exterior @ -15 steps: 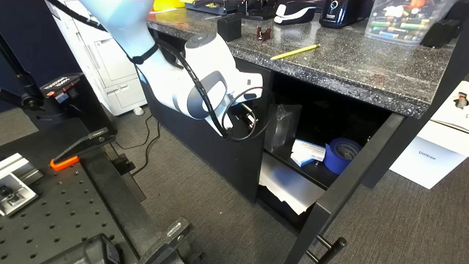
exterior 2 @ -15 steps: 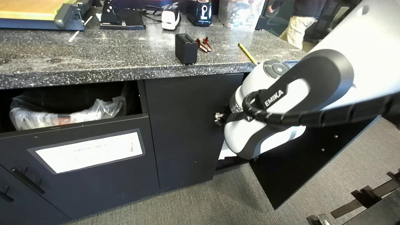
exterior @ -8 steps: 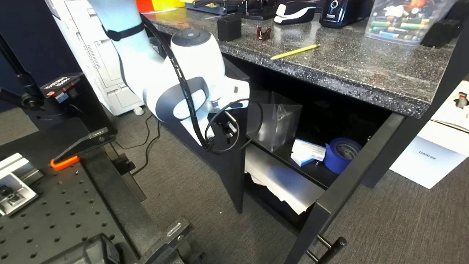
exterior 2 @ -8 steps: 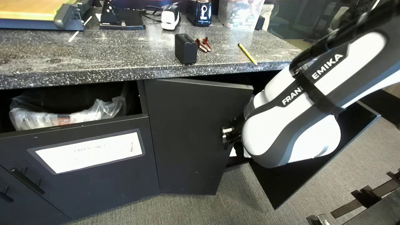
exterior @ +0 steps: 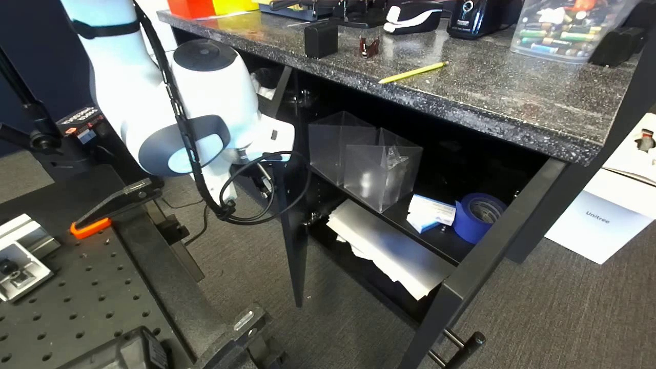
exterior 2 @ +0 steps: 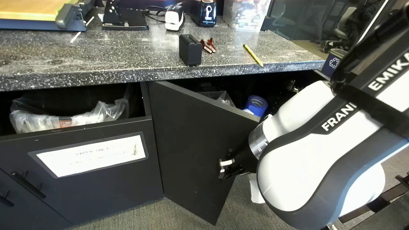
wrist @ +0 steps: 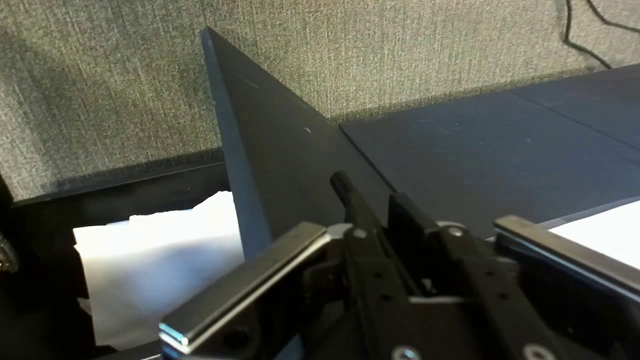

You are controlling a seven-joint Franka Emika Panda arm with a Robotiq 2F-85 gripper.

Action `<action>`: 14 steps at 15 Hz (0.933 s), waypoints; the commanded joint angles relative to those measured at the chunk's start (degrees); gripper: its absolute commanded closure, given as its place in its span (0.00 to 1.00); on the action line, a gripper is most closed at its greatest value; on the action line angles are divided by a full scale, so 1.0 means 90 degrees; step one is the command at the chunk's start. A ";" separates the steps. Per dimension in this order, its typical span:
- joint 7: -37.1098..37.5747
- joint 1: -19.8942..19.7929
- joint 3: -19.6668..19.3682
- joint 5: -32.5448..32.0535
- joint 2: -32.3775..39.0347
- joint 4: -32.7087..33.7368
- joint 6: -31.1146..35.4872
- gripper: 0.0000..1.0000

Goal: Open the left bottom cabinet door

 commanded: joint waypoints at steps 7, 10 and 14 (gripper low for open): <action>0.0652 -0.1775 0.2329 -0.0020 -0.1284 -0.0939 -0.1044 0.35; 0.0694 -0.2098 0.2636 0.0150 -0.1679 -0.0950 -0.1636 0.14; 0.0250 -0.3073 0.3577 0.0657 -0.2094 -0.0954 -0.2840 0.00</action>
